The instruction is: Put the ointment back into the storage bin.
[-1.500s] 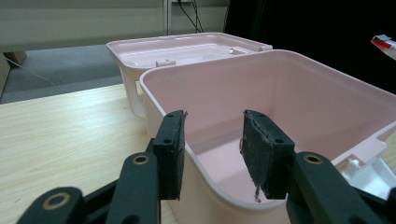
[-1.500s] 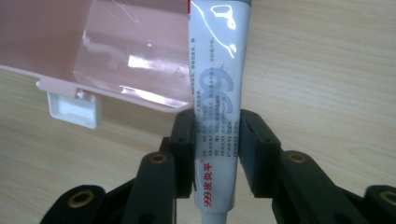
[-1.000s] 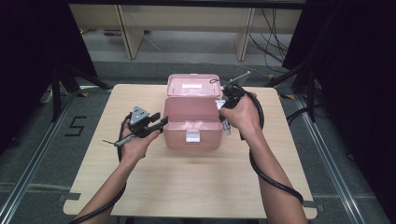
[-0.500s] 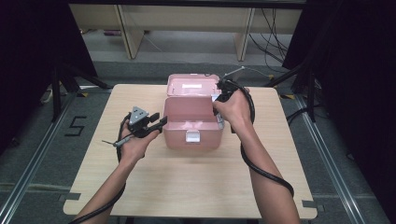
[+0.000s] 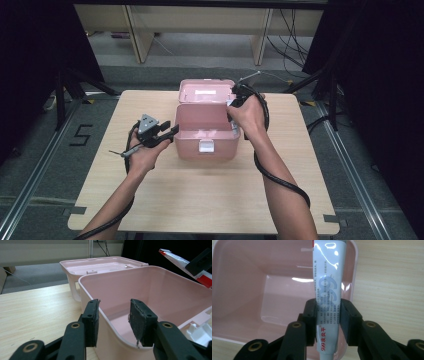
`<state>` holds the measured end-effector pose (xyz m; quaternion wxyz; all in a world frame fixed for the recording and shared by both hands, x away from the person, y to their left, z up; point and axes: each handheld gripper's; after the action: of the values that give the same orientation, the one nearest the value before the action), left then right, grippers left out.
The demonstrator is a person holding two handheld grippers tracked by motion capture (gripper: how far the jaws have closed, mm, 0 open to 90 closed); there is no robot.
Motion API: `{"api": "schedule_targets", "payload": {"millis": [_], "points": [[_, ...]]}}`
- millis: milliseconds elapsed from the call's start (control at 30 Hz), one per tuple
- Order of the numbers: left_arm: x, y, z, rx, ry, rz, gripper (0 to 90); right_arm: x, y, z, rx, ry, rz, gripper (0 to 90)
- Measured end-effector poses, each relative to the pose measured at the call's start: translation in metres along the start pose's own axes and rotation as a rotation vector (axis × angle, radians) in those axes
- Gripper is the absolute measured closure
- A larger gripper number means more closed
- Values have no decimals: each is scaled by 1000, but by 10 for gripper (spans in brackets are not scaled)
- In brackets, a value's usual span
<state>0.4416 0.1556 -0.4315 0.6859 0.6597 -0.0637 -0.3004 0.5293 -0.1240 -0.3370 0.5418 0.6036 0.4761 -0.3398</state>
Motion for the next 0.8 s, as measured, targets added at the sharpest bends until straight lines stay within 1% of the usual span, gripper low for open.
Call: {"api": "schedule_targets", "payload": {"millis": [33,67,100,233,300,333,400,467,500,533,567,600,633,700,767,800], "points": [[0,0,0,-1,0,0,590,1,1,0,7,0,-3,694],[0,0,0,-1,1,-1,591,2,1,1,-8,6,-2,694],[0,0,0,0,1,-1,591,2,2,-1,23,-6,-9,694],[0,0,-1,-2,2,0,590,6,3,0,23,-6,-12,693],[-1,0,-1,-3,3,1,590,7,4,0,39,-10,-16,694],[-1,0,-1,-3,4,1,591,8,4,2,25,-8,-14,693],[-1,0,-1,-4,5,1,591,9,4,2,24,-10,-12,694],[-1,0,-1,-5,4,2,591,10,5,0,47,-17,-22,693],[-1,0,-1,-5,4,3,590,11,4,2,25,-10,-14,693],[-1,0,-1,-5,3,5,591,12,4,2,19,-12,-18,694],[-1,-1,-1,-5,3,5,591,13,3,2,21,-11,-17,693],[0,-1,-1,-5,2,3,591,14,4,1,37,-16,-28,693],[0,-1,-1,-4,2,2,591,15,4,3,18,-16,-20,693],[-1,-1,-1,-4,2,2,591,16,5,0,47,-20,-33,693],[-1,-1,-1,-4,4,5,591,17,4,1,26,-18,-28,693],[-1,0,-2,-6,4,6,591,18,5,1,32,-23,-37,693]]}}
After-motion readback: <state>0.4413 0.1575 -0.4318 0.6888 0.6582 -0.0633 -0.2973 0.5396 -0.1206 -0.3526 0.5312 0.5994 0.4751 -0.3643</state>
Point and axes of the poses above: each handheld gripper's, and its own axes: x roughly forward along the jaws, y roughly out of its top, z roughly to its right
